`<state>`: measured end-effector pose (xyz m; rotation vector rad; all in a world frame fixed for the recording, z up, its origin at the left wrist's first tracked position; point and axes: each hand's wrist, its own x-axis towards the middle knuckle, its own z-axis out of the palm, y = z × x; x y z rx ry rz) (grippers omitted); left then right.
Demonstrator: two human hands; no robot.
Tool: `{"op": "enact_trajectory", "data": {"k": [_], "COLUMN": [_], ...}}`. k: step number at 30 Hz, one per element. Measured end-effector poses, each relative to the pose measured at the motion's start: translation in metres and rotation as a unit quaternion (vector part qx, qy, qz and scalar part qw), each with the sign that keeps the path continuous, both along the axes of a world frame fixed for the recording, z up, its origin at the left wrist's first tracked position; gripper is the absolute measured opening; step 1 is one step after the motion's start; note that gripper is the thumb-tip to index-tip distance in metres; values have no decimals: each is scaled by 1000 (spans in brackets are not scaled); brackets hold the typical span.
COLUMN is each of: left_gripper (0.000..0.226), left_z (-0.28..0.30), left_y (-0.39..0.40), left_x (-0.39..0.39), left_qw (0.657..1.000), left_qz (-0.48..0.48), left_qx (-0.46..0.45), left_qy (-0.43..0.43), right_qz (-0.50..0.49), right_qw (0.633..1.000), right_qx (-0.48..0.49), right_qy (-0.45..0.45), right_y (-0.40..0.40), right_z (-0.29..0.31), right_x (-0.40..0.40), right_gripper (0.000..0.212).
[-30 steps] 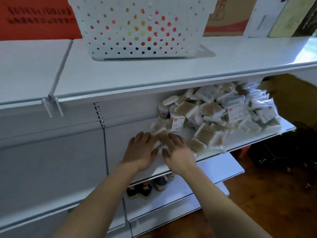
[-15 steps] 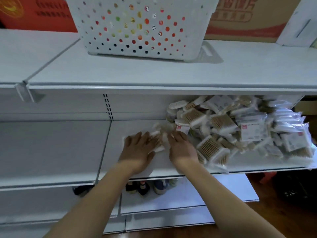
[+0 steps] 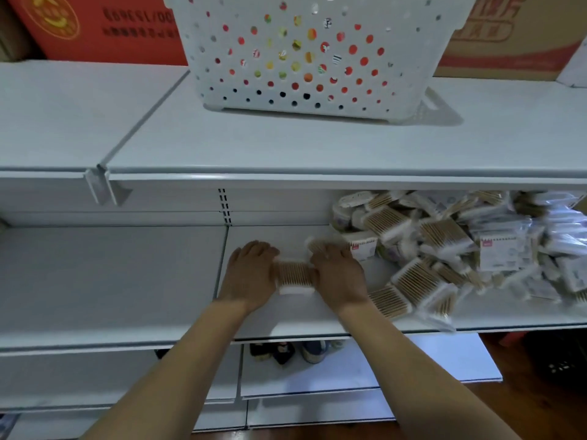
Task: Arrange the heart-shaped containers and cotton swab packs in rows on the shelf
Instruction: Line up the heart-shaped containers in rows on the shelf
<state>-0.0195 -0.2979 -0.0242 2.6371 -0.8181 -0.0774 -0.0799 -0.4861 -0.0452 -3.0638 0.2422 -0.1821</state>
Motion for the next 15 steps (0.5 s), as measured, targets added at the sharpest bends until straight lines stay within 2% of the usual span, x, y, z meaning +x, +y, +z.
{"op": "enact_trajectory", "data": {"k": [1, 4, 6, 8, 10, 12, 13, 15], "left_gripper": [46, 45, 38, 40, 45, 49, 48, 42], "left_z": [2, 12, 18, 27, 34, 35, 34, 32], "left_y": [5, 15, 13, 3, -10, -22, -26, -31], "left_x": [4, 13, 17, 14, 10, 7, 6, 8], "left_qw": [999, 989, 978, 960, 926, 868, 843, 830], "left_qz": [22, 94, 117, 106, 81, 79, 91, 117], "left_qx": [-30, -91, -153, -220, -289, -383, -418, -447], "left_qy": [12, 63, 80, 138, 226, 306, 325, 313], "right_qz": [0, 8, 18, 7, -15, -17, -3, 29], "right_qw": [1000, 988, 969, 943, 916, 903, 904, 915], "right_qx": [-3, 31, 123, 237, 331, 380, 379, 346], "right_qy": [-27, -152, -213, -234, -228, -202, -197, -204], "right_y": [0, -4, -2, 6, 18, 27, 28, 22], "right_z": [0, 0, 9, 20, 31, 40, 40, 37], "right_x": [-1, -4, -5, -3, -2, -3, -4, -6], "right_gripper": [25, 30, 28, 27, 30, 30, 31, 32]}}
